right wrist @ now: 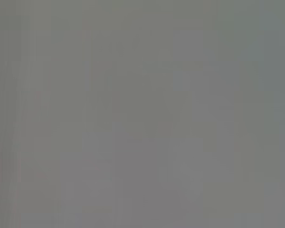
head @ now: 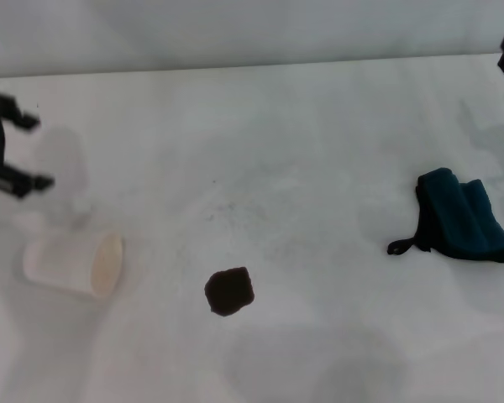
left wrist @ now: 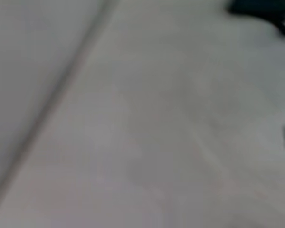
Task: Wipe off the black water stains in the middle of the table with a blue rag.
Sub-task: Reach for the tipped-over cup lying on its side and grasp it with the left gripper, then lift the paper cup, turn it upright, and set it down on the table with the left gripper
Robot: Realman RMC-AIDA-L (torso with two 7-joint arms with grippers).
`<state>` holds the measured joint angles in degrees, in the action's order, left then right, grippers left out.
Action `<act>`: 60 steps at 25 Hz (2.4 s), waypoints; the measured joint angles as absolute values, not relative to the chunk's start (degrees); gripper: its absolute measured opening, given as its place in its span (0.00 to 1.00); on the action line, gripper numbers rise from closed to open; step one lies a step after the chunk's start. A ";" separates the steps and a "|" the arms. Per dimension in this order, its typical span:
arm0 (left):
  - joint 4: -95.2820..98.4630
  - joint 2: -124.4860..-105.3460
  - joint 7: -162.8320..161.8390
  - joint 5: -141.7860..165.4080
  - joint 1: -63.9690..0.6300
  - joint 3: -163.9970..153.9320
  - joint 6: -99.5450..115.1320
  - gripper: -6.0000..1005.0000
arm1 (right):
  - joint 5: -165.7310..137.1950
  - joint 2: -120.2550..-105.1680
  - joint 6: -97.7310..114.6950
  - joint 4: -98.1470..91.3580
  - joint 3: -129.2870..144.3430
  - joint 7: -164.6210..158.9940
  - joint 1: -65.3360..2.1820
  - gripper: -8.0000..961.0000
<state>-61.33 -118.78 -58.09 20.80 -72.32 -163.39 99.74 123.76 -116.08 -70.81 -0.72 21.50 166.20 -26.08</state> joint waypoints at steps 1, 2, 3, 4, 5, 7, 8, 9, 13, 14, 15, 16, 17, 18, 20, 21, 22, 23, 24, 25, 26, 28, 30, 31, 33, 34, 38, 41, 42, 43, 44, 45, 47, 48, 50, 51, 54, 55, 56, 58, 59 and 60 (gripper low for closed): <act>-60.57 -118.83 -57.87 22.83 -72.51 -163.39 99.72 0.87 | 123.76 -116.03 -70.86 -0.70 20.88 166.20 -26.08 0.82; -60.06 -118.88 -57.40 24.43 -72.65 -163.39 99.68 0.86 | 123.78 -115.99 -70.86 -0.69 20.34 166.20 -26.08 0.82; -59.69 -118.91 -56.66 26.07 -72.74 -163.39 99.58 0.86 | 123.81 -115.96 -70.86 -0.68 19.72 166.20 -26.07 0.82; -59.55 -119.00 -55.63 27.05 -72.77 -163.39 99.57 0.86 | 123.82 -115.95 -70.87 -0.68 19.39 166.20 -26.07 0.82; -59.46 -119.05 -54.65 27.87 -72.79 -163.38 99.56 0.86 | 123.83 -115.95 -70.87 -0.67 19.12 166.20 -26.07 0.82; -59.42 -119.13 -52.35 28.98 -72.61 -163.38 99.49 0.86 | 123.84 -115.96 -70.88 -0.66 19.02 166.20 -26.08 0.82; -59.40 -119.18 -50.86 29.39 -72.44 -163.38 99.35 0.86 | 123.84 -116.00 -70.88 -0.65 19.02 166.21 -26.10 0.82; -59.40 -119.22 -49.17 29.94 -72.23 -163.36 98.97 0.86 | 123.84 -116.05 -70.93 -0.60 19.02 166.22 -26.12 0.82; -59.14 -119.37 -43.39 30.82 -71.45 -163.30 97.08 0.86 | 123.84 -116.13 -72.47 0.01 18.94 166.26 -25.91 0.82; -58.89 -119.44 -42.44 30.79 -71.31 -163.30 96.77 0.86 | 123.84 -116.14 -73.23 0.35 18.87 166.27 -25.75 0.82; -58.37 -119.50 -41.06 30.76 -71.10 -163.30 96.17 0.86 | 123.84 -116.15 -73.86 0.73 18.71 166.31 -25.57 0.82; -57.78 -119.54 -39.99 30.74 -70.91 -163.29 95.48 0.86 | 123.84 -116.15 -74.63 1.26 18.40 166.40 -25.42 0.82; -57.20 -119.57 -39.31 30.74 -70.69 -163.27 94.81 0.85 | 123.84 -116.15 -75.37 1.69 18.06 166.49 -25.24 0.82; -56.51 -119.57 -38.69 30.72 -70.46 -163.25 94.10 0.85 | 123.84 -116.14 -75.91 2.01 17.73 166.55 -25.07 0.82; -54.99 -119.57 -37.57 30.55 -70.07 -163.22 93.13 0.85 | 123.83 -116.13 -77.03 2.34 17.25 166.62 -24.55 0.82; -54.10 -119.55 -37.13 30.46 -69.93 -163.22 92.90 0.85 | 123.83 -116.12 -77.49 2.51 16.89 166.68 -24.33 0.82; -53.11 -119.54 -36.80 30.34 -69.83 -163.21 92.75 0.85 | 123.82 -116.12 -77.84 2.79 16.59 166.72 -24.18 0.82; -52.25 -119.50 -36.60 30.32 -69.72 -163.21 92.46 0.85 | 123.83 -116.11 -78.19 3.09 16.32 166.76 -24.04 0.82; -51.25 -119.47 -36.46 30.31 -69.59 -163.21 92.14 0.85 | 123.81 -116.10 -78.46 3.30 16.17 166.79 -23.98 0.82; -50.30 -119.45 -36.34 30.32 -69.46 -163.21 91.65 0.85 | 123.81 -116.10 -78.68 3.49 16.12 166.80 -23.93 0.82; -49.34 -119.41 -36.20 30.34 -69.35 -163.21 91.32 0.85 | 123.82 -116.10 -78.80 3.60 16.12 166.81 -23.91 0.82; -47.92 -119.39 -35.97 30.50 -69.20 -163.21 91.01 0.85 | 123.82 -116.10 -78.88 3.61 16.12 166.81 -23.85 0.82; -46.73 -119.38 -36.03 30.65 -68.99 -163.21 90.60 0.85 | 123.82 -116.10 -78.91 3.61 16.12 166.82 -23.84 0.82; -46.21 -119.37 -36.14 30.68 -68.86 -163.21 90.14 0.85 | 123.82 -116.10 -78.93 3.61 16.12 166.82 -23.86 0.82; -45.02 -119.36 -36.36 30.83 -68.58 -163.20 89.17 0.84 | 123.82 -116.10 -79.03 3.61 16.13 166.82 -23.94 0.82; -44.40 -119.36 -36.44 30.87 -68.41 -163.18 88.71 0.84 | 123.82 -116.08 -79.09 3.59 16.14 166.84 -23.99 0.82; -41.54 -119.37 -38.30 30.94 -67.77 -163.12 87.58 0.84 | 123.84 -115.91 -79.10 3.36 16.17 166.90 -24.33 0.82; -39.34 -119.23 -40.26 31.01 -67.17 -163.12 86.27 0.84 | 123.84 -115.89 -79.11 3.09 16.17 166.91 -24.40 0.82; -38.82 -119.22 -40.64 31.01 -66.99 -163.12 85.91 0.84 | 123.84 -115.87 -79.16 3.06 16.18 166.91 -24.42 0.82; -38.27 -119.22 -40.93 30.99 -66.75 -163.12 85.57 0.84 | 123.84 -115.85 -79.16 3.04 16.18 166.91 -24.43 0.82; -37.72 -119.23 -41.00 30.89 -66.51 -163.12 85.34 0.84 | 123.84 -115.81 -79.17 2.99 16.18 166.91 -24.43 0.82; -37.31 -119.25 -41.03 30.78 -66.32 -163.12 85.13 0.84 | 123.84 -115.77 -79.17 2.93 16.17 166.91 -24.43 0.82; -35.94 -119.29 -41.39 30.57 -65.71 -163.12 84.24 0.84 | 123.84 -115.69 -79.19 2.82 16.18 166.91 -24.44 0.82; -35.69 -119.29 -41.54 30.54 -65.63 -163.12 84.01 0.83 | 123.84 -115.64 -79.23 2.67 16.17 166.91 -24.43 0.82; -34.83 -119.30 -42.16 30.39 -65.38 -163.12 83.22 0.83 | 123.84 -115.63 -79.28 2.26 16.17 166.91 -24.43 0.82; -34.52 -119.31 -42.49 30.26 -65.29 -163.13 82.91 0.83 | 123.84 -115.64 -79.31 2.15 16.17 166.91 -24.42 0.82; -34.08 -119.27 -43.56 29.06 -65.04 -163.12 82.36 0.83 | 123.84 -115.63 -79.35 2.03 16.18 166.91 -24.39 0.82; -34.10 -119.26 -43.69 28.72 -65.04 -163.12 82.36 0.83 | 123.83 -115.61 -79.33 1.99 16.17 166.91 -24.40 0.82; -34.22 -119.23 -43.93 28.04 -65.05 -163.12 82.35 0.83 | 123.81 -115.58 -79.30 1.84 16.17 166.91 -24.42 0.82; -34.39 -119.20 -44.14 27.05 -65.08 -163.12 82.42 0.83 | 123.68 -115.54 -79.22 1.46 16.21 166.91 -24.47 0.82; -34.65 -119.16 -44.29 25.62 -65.10 -163.12 82.61 0.83 | 123.63 -115.53 -79.22 1.36 16.28 166.90 -24.46 0.82; -35.51 -119.08 -44.42 21.59 -65.11 -163.13 83.23 0.83 | 123.60 -115.51 -79.27 1.29 16.34 166.86 -24.45 0.82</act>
<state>-35.51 -119.08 -44.42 21.59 -65.11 -163.13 83.23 123.60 -115.51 -79.27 1.29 16.34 166.86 -24.45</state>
